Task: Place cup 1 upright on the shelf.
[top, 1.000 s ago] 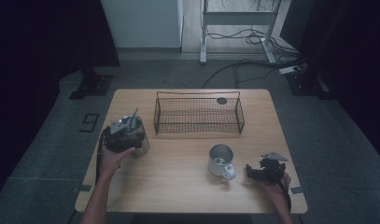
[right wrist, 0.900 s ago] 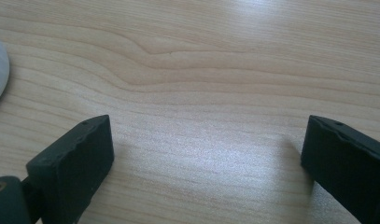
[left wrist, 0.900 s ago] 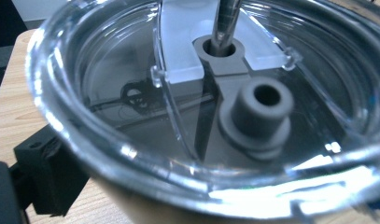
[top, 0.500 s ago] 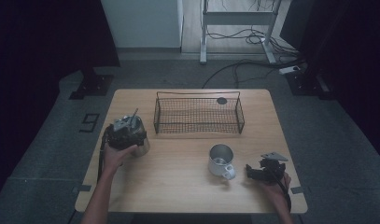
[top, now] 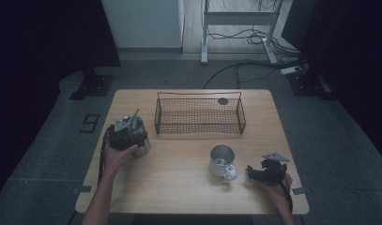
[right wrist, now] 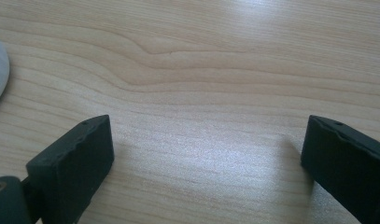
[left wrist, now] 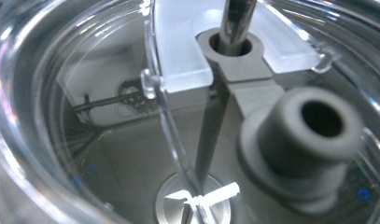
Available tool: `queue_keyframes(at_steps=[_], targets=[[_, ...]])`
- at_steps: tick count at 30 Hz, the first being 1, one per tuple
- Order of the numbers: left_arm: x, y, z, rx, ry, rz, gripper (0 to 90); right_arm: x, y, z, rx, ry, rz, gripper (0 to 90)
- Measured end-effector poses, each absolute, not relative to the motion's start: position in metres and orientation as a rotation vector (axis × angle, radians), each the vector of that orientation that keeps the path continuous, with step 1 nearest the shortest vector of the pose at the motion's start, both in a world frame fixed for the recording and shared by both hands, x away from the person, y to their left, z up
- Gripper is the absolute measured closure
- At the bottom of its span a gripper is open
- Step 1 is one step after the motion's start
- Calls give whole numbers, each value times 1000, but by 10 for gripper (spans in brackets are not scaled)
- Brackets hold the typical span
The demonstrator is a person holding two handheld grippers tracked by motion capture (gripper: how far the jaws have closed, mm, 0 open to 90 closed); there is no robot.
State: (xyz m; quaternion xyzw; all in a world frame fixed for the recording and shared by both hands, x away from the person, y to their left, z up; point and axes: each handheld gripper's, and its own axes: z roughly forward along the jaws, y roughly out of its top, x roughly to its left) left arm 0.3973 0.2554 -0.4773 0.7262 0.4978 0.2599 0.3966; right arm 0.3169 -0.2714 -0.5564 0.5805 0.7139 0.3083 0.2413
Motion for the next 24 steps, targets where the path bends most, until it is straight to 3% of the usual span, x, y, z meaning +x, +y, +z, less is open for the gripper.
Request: queue_keyframes(at_steps=[24], targets=[[393, 253, -474, 1824, 1275, 647, 40, 317, -271, -556, 1589, 1953, 843, 23]])
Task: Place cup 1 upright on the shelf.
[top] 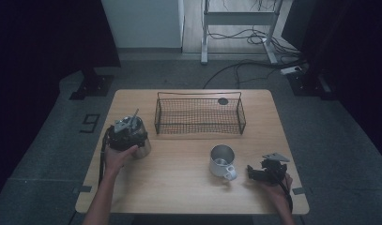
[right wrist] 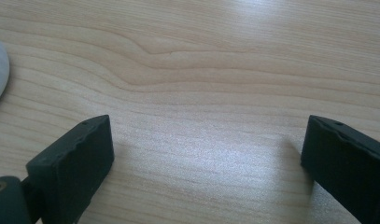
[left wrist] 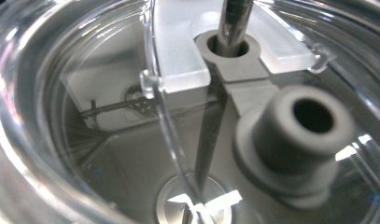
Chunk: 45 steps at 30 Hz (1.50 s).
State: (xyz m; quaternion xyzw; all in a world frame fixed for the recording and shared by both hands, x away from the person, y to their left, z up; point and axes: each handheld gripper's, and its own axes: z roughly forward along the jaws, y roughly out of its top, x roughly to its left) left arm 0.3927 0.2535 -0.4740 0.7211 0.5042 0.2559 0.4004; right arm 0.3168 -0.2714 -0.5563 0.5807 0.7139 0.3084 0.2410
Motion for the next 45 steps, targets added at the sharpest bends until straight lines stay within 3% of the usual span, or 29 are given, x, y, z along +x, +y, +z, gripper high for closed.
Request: queue_keyframes(at_steps=[45], targets=[[385, 231, -419, 1802, 1166, 668, 41, 317, -271, -556, 1589, 1953, 843, 23]])
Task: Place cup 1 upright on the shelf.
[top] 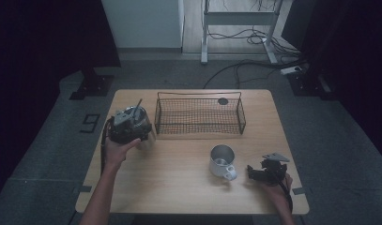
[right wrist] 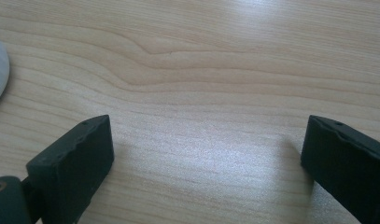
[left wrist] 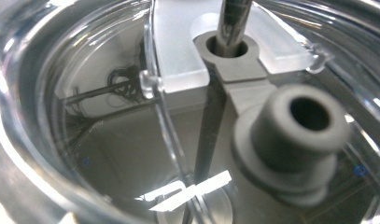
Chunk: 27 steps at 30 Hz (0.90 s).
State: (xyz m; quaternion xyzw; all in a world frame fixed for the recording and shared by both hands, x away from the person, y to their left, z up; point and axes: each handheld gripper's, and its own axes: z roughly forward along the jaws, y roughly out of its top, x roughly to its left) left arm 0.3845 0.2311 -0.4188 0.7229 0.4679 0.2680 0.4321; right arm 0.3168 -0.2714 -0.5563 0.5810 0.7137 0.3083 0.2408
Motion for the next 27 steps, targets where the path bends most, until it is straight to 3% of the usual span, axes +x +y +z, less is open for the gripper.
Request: queue_keyframes(at_steps=[27], targets=[[394, 216, -401, 1813, 1129, 656, 41, 317, -272, -556, 1588, 1953, 843, 23]])
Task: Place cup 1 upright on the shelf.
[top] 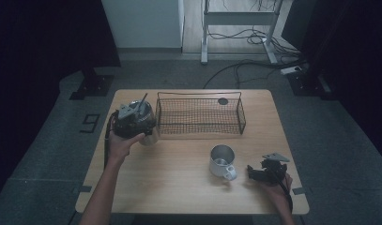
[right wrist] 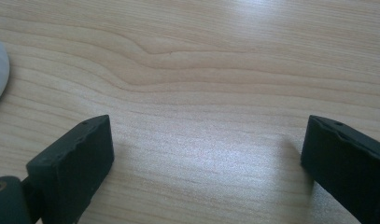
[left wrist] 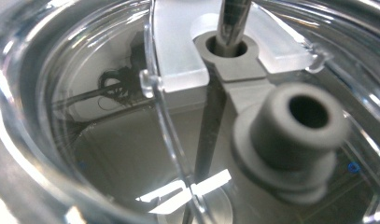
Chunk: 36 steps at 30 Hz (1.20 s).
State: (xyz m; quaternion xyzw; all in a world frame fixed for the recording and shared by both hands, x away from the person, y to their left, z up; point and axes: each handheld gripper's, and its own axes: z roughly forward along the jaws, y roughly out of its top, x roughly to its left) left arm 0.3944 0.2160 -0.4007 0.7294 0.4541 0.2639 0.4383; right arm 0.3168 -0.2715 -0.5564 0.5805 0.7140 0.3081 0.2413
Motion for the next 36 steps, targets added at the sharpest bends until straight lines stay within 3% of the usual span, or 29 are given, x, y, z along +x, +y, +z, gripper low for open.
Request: queue_keyframes(at_steps=[36], targets=[[419, 196, -387, 1804, 1094, 645, 41, 317, -272, -557, 1586, 1948, 844, 26]])
